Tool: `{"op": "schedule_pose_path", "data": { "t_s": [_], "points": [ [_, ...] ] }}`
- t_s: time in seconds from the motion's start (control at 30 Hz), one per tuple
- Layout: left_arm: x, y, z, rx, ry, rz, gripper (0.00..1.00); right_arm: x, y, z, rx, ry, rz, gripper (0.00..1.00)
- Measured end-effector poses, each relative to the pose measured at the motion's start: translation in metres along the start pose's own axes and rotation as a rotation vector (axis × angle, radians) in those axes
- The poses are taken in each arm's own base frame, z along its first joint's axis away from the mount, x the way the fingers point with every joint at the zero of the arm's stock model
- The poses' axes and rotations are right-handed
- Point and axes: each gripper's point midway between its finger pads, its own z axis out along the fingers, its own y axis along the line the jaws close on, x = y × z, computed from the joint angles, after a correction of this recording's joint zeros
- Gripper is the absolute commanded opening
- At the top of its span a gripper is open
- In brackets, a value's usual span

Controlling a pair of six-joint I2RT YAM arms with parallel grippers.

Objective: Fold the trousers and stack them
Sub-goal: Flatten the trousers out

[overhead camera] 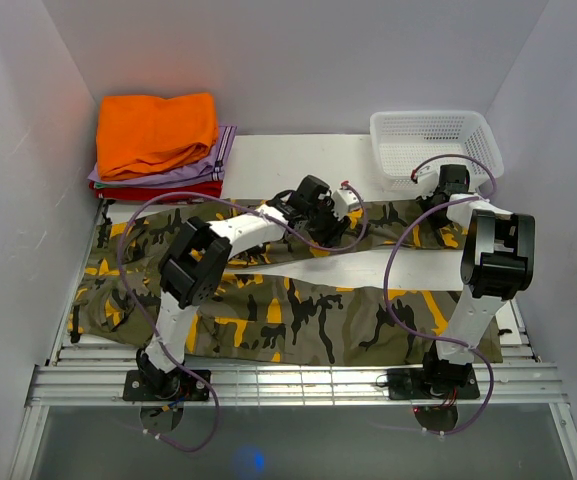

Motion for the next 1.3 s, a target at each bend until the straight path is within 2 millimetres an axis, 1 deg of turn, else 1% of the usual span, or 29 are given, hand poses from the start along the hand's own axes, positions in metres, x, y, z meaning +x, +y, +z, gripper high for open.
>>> {"op": "schedule_pose_path", "data": {
  "t_s": [0.07,0.13,0.17,0.3,0.37,0.4,0.47,0.53,0.6,0.63,0.7,0.73,0.8,0.83,0.87,0.9,0.93,0.97,1.03,1.07,1.1,1.13,1.17,1.2,1.23,1.27,1.3],
  "points": [
    [0.016,0.007,0.019,-0.004,0.038,-0.016,0.52,0.001,-0.001,0.0,0.0,0.003,0.0,0.36],
    [0.04,0.008,0.034,0.011,0.091,-0.038,0.48,0.002,-0.002,-0.001,-0.001,0.01,0.001,0.36],
    [0.039,0.009,0.037,0.016,0.083,-0.039,0.47,0.003,-0.003,-0.001,-0.001,0.015,0.001,0.36],
    [0.047,-0.003,0.032,0.072,0.099,-0.058,0.42,0.009,-0.01,0.0,0.007,0.033,0.006,0.36],
    [0.054,-0.016,0.024,0.115,0.111,-0.07,0.38,0.013,-0.016,0.001,0.014,0.042,0.012,0.36],
    [0.063,-0.025,0.021,0.141,0.128,-0.083,0.37,0.014,-0.018,0.001,0.016,0.044,0.014,0.36],
    [0.068,-0.042,0.011,0.18,0.139,-0.089,0.36,0.016,-0.021,0.001,0.019,0.047,0.019,0.36],
    [0.076,-0.06,0.003,0.218,0.163,-0.094,0.41,0.017,-0.022,0.001,0.019,0.048,0.022,0.35],
    [0.079,-0.075,-0.002,0.249,0.173,-0.092,0.44,0.018,-0.021,0.001,0.015,0.048,0.021,0.35],
    [0.08,-0.08,-0.003,0.259,0.179,-0.093,0.51,0.018,-0.021,0.001,0.015,0.049,0.018,0.35],
    [0.079,-0.087,-0.006,0.272,0.189,-0.095,0.57,0.019,-0.021,0.001,0.017,0.047,0.009,0.35],
    [0.079,-0.088,-0.008,0.271,0.194,-0.098,0.62,0.019,-0.021,0.0,0.019,0.047,0.001,0.36],
    [0.078,-0.087,-0.013,0.26,0.204,-0.109,0.68,0.022,-0.022,-0.001,0.025,0.048,-0.007,0.41],
    [0.075,-0.084,-0.017,0.249,0.205,-0.117,0.75,0.024,-0.024,-0.003,0.027,0.052,-0.008,0.5],
    [0.07,-0.078,-0.022,0.235,0.202,-0.127,0.84,0.026,-0.028,-0.004,0.032,0.054,-0.01,0.55],
    [0.063,-0.07,-0.028,0.219,0.193,-0.141,0.84,0.029,-0.03,-0.007,0.032,0.058,-0.005,0.79],
    [0.051,-0.059,-0.036,0.198,0.17,-0.161,0.85,0.033,-0.031,-0.011,0.021,0.067,0.0,0.93],
    [0.038,-0.042,-0.046,0.168,0.141,-0.183,0.86,0.032,-0.033,-0.017,0.014,0.06,0.001,0.9],
    [0.01,0.003,-0.075,0.088,0.059,-0.22,0.86,0.033,-0.032,-0.033,-0.036,0.064,-0.001,0.9],
    [-0.002,0.029,-0.096,0.035,0.016,-0.239,0.86,0.031,-0.029,-0.045,-0.071,0.058,-0.007,0.9],
    [-0.007,0.056,-0.12,-0.022,-0.021,-0.264,0.86,0.029,-0.028,-0.058,-0.099,0.051,-0.017,0.9],
    [-0.009,0.078,-0.148,-0.075,-0.051,-0.284,0.86,0.025,-0.027,-0.07,-0.116,0.04,-0.033,0.9],
    [-0.006,0.098,-0.176,-0.132,-0.072,-0.31,0.86,0.022,-0.026,-0.086,-0.131,0.025,-0.059,0.9],
    [0.0,0.117,-0.205,-0.19,-0.093,-0.336,0.86,0.019,-0.024,-0.104,-0.143,0.008,-0.088,0.93],
    [0.01,0.131,-0.233,-0.242,-0.105,-0.364,0.86,0.019,-0.022,-0.122,-0.152,-0.006,-0.116,0.95],
    [0.024,0.14,-0.258,-0.289,-0.103,-0.396,0.86,0.021,-0.018,-0.14,-0.163,-0.014,-0.145,0.98],
    [0.036,0.145,-0.276,-0.322,-0.103,-0.417,0.85,0.024,-0.013,-0.154,-0.174,-0.019,-0.172,0.95]
  ]
}}
